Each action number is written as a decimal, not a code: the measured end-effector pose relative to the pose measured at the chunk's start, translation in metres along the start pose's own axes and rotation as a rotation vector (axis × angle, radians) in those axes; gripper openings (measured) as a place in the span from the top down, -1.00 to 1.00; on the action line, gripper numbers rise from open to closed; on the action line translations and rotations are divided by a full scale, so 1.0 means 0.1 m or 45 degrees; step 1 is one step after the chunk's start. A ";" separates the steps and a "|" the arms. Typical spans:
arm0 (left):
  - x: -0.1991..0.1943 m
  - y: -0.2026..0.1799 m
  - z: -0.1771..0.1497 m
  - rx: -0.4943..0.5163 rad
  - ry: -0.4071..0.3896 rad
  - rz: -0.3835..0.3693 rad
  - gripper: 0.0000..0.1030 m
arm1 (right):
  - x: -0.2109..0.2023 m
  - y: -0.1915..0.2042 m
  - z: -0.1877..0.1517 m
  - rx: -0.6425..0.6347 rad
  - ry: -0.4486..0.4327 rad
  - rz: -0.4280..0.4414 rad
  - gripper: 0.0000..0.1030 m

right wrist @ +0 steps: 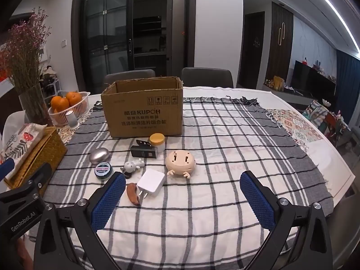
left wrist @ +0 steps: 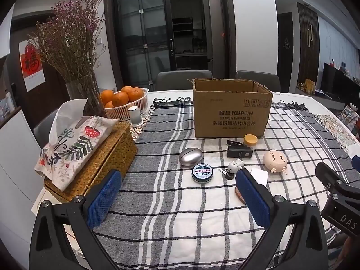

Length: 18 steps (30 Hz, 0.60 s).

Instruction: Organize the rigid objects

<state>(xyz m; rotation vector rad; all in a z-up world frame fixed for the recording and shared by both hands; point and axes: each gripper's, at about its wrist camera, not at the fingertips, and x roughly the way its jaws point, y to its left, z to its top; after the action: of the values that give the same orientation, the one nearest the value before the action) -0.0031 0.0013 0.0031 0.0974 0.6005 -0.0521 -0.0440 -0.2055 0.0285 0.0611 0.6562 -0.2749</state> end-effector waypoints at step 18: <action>-0.02 0.01 0.03 -0.004 -0.002 -0.004 -1.00 | -0.02 0.00 0.04 0.000 -0.008 0.001 -1.00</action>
<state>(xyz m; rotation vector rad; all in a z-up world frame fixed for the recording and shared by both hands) -0.0032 0.0022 0.0067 0.0936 0.5994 -0.0540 -0.0434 -0.2051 0.0328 0.0604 0.6496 -0.2743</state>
